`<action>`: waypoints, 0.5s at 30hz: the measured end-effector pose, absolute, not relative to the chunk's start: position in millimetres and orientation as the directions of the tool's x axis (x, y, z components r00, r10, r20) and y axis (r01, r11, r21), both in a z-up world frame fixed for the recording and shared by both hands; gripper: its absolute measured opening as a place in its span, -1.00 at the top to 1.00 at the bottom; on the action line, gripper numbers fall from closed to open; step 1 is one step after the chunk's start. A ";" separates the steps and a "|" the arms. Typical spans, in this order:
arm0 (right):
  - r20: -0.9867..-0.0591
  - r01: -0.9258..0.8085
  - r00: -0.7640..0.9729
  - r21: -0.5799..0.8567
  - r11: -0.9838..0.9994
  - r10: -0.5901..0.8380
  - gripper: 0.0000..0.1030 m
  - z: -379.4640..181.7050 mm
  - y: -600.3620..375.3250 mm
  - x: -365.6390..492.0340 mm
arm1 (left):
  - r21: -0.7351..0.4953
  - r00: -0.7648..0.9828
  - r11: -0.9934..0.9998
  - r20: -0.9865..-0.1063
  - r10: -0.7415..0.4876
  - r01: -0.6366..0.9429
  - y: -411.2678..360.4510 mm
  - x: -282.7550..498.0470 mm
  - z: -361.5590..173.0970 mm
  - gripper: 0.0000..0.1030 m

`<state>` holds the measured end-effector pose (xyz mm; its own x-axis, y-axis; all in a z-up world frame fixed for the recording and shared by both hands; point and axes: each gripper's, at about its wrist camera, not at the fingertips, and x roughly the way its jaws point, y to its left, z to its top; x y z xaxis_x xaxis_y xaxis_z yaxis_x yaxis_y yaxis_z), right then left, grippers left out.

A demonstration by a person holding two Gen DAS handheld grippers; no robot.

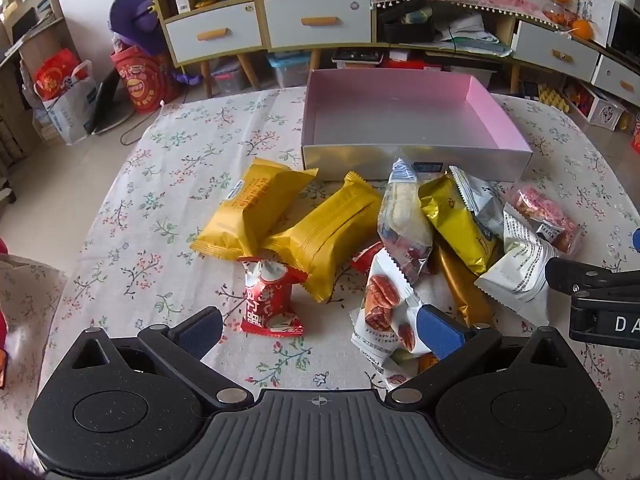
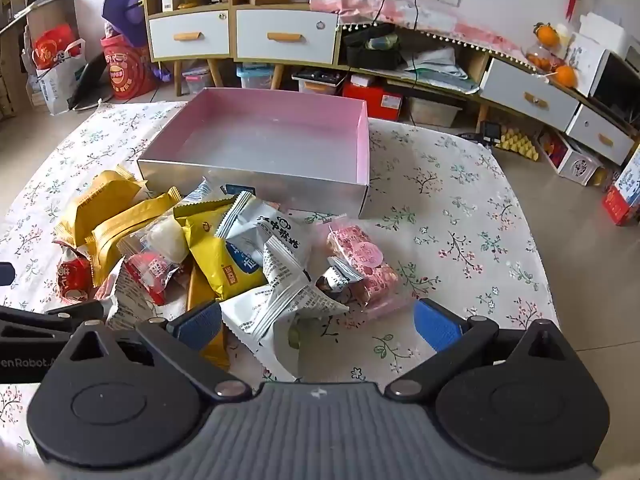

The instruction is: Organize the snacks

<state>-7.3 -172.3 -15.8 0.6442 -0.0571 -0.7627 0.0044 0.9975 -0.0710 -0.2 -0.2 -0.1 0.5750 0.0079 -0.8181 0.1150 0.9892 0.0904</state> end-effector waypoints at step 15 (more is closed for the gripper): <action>-0.769 -0.004 0.637 -0.078 0.997 -0.057 -0.99 -17.7 -169.6 -7.1 | 0.077 0.575 0.990 -0.818 -0.006 0.119 -2.4 -0.7 -2.4 -1.00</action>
